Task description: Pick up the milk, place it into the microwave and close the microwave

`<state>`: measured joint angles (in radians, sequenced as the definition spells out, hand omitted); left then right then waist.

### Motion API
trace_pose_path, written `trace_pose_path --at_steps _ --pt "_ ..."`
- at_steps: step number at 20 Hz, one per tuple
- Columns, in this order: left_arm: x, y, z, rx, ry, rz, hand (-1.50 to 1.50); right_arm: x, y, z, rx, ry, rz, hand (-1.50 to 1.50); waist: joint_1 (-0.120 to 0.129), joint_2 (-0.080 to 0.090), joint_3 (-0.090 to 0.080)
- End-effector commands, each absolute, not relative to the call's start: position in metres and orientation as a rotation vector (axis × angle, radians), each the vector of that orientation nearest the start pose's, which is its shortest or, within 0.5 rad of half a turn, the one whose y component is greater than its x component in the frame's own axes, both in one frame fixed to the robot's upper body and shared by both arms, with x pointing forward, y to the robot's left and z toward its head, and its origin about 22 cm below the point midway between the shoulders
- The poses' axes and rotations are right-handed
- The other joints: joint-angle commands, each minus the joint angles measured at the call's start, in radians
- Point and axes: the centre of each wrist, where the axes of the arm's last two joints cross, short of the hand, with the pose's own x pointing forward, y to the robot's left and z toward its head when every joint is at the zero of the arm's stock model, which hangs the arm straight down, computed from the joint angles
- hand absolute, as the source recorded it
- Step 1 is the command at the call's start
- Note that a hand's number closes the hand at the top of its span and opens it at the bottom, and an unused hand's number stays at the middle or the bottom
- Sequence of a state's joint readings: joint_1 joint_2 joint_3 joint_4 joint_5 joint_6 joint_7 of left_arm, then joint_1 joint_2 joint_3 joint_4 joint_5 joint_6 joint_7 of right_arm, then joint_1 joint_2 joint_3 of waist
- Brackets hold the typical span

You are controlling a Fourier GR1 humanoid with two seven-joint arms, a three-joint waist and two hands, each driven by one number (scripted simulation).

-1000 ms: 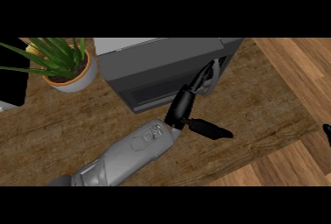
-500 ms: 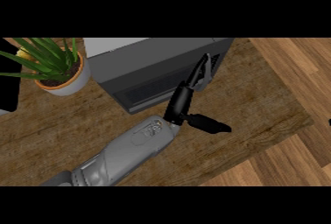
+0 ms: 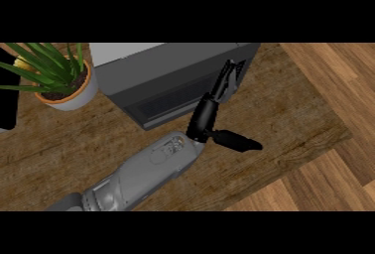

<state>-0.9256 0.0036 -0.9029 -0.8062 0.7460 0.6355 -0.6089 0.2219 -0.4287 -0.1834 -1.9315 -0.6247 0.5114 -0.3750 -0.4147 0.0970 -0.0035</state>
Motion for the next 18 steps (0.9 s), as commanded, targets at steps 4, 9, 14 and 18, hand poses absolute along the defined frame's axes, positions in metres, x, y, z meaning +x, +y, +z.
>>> trace_pose_path --at_steps 4,9,14,18 --pt "0.342 -0.003 0.039 -0.200 -1.995 -0.313 -1.50 0.186 -0.351 0.101 0.510 -2.154 0.225 -1.50 -0.007 0.001 0.001" --pt "0.343 -0.005 0.040 -0.201 -2.015 -0.312 -1.50 0.188 -0.355 0.103 0.506 -2.139 0.216 -1.50 -0.015 0.005 0.001" --pt "0.342 -0.005 0.039 -0.206 -2.013 -0.306 -1.50 0.191 -0.353 0.107 0.530 -2.134 0.231 -1.50 -0.011 0.006 0.001" --pt "0.343 -0.005 0.038 -0.206 -2.010 -0.301 -1.50 0.192 -0.356 0.112 0.542 -2.131 0.256 -1.50 -0.017 0.003 0.002"
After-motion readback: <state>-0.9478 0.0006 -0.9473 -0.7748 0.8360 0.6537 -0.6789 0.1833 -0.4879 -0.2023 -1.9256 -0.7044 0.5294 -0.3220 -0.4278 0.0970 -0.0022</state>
